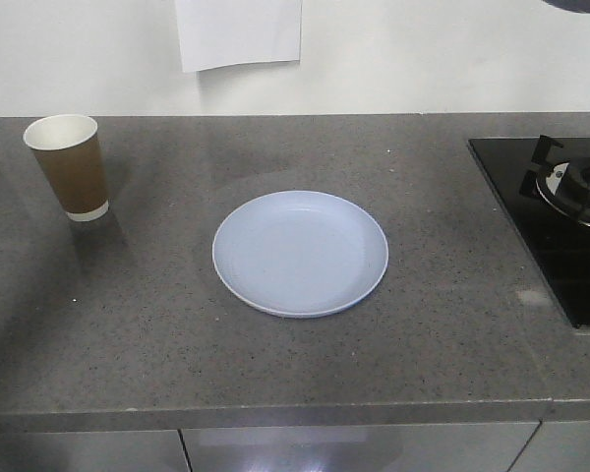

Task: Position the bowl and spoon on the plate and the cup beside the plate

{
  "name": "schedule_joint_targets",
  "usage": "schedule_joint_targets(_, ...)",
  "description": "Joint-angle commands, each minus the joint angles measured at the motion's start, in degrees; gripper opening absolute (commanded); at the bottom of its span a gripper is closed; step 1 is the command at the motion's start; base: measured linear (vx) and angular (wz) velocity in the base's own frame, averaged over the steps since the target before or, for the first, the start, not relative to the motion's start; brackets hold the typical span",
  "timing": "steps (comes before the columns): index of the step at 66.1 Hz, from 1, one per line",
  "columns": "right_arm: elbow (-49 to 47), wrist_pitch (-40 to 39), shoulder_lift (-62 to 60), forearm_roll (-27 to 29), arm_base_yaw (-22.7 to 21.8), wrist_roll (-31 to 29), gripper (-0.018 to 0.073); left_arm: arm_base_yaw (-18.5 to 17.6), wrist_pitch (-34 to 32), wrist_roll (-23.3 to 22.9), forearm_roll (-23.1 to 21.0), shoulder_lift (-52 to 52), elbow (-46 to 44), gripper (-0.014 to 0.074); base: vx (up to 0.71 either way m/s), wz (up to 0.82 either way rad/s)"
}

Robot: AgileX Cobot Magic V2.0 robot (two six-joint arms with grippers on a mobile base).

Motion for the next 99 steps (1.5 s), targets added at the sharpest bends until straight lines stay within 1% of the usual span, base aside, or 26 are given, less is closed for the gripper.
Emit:
schedule_joint_targets(1,-1.49,1.21,-1.63,3.96,-0.19,-0.57,-0.0006,0.0,-3.72,0.22,-1.01,-0.97,-1.54,-0.0006,0.04,-0.01)
schedule_joint_targets(99,-1.49,1.21,-1.63,3.96,-0.19,-0.57,-0.0006,0.0,-3.72,0.22,-1.01,-0.97,-1.54,-0.0006,0.03,0.0)
